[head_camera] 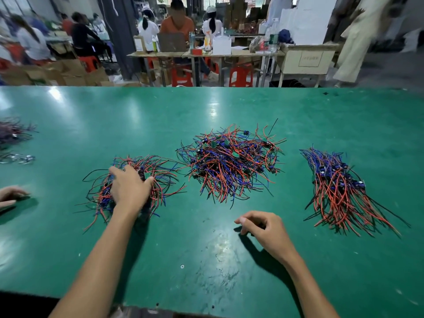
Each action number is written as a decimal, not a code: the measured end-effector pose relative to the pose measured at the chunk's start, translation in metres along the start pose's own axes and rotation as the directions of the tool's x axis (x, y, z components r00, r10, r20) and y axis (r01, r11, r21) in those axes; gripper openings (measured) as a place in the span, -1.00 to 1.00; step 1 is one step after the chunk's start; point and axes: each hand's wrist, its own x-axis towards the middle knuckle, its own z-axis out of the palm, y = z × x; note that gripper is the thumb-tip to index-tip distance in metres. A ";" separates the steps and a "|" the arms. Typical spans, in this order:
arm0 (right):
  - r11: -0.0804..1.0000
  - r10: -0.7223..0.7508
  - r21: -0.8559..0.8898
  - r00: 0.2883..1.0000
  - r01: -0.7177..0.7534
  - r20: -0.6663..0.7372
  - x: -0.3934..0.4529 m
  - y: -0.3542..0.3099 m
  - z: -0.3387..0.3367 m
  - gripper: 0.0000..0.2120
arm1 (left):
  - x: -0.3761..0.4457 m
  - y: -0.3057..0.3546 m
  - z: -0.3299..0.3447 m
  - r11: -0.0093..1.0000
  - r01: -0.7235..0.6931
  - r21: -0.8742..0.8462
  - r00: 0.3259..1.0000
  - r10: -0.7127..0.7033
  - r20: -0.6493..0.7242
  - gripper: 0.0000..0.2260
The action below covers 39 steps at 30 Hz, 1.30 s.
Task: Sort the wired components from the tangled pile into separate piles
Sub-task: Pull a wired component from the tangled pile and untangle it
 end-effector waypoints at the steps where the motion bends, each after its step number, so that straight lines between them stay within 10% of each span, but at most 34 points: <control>1: 1.000 0.017 -0.017 1.000 -0.018 -0.025 0.003 0.002 0.001 -0.86 | -0.006 0.000 0.003 1.000 -0.017 0.020 0.997 0.018 -0.072 -0.48; 9: 0.888 0.151 -0.330 0.882 -0.320 -0.447 0.058 -0.003 0.004 -0.50 | -0.086 0.042 0.046 0.832 -0.455 -0.317 0.886 0.388 -0.253 -0.80; 20: 0.984 0.176 0.053 0.877 -0.170 -0.448 0.074 0.000 -0.001 -0.76 | -0.116 0.070 0.087 0.843 -0.023 -0.538 0.980 0.125 0.153 -0.86; 30: 0.933 -0.049 0.352 0.996 0.075 -0.081 0.029 0.002 -0.004 -0.86 | -0.124 0.083 0.075 0.218 0.404 -0.888 0.850 0.269 0.453 -0.78; 35: 0.972 -0.115 0.226 0.975 0.070 0.193 0.017 0.001 0.004 -0.76 | -0.117 0.071 0.074 0.145 0.458 -0.877 0.813 0.331 0.480 -0.73; 39: 0.950 -0.062 0.309 0.993 0.029 0.096 0.021 -0.003 0.001 -0.58 | -0.117 0.061 0.074 0.178 0.465 -0.867 0.766 0.411 0.495 -0.71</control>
